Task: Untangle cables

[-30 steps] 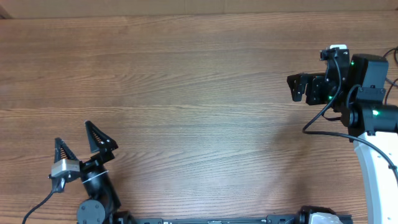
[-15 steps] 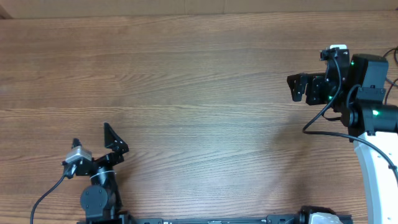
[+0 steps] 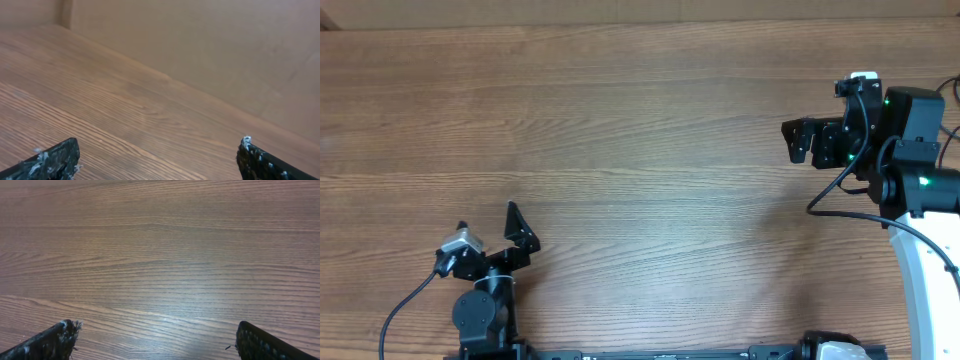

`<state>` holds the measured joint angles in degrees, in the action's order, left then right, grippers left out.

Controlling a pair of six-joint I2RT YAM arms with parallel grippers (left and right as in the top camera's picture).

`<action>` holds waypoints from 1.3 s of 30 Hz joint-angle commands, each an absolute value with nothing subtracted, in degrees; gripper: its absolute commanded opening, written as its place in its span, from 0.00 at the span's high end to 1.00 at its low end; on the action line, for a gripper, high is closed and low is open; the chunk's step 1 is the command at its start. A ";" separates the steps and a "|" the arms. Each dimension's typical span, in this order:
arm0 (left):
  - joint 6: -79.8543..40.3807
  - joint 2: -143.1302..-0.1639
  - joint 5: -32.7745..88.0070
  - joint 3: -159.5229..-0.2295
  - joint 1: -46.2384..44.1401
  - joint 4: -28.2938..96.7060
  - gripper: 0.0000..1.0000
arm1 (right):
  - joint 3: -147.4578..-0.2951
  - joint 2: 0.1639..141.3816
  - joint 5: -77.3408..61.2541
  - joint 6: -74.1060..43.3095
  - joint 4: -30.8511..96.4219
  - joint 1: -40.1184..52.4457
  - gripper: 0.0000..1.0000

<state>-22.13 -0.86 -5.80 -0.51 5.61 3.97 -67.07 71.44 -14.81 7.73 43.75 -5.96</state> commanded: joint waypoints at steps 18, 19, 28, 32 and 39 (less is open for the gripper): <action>11.66 -0.25 -2.90 -0.27 5.17 4.45 0.00 | -67.18 71.50 -15.11 7.77 43.64 -6.13 0.00; 11.57 -0.25 -2.76 -0.27 5.17 4.45 0.00 | -67.18 71.50 -15.11 7.77 43.64 -6.13 0.00; 3.42 -0.25 -1.83 -0.32 5.17 4.62 0.00 | -67.18 71.50 -15.11 7.77 43.64 -6.13 0.00; -0.32 -0.25 -1.58 -0.32 5.17 4.67 0.00 | -67.18 71.50 -15.11 7.77 43.64 -6.13 0.00; -0.43 -0.25 -1.52 -0.32 5.17 4.47 0.00 | -67.18 71.50 -15.11 7.77 43.64 -6.13 0.00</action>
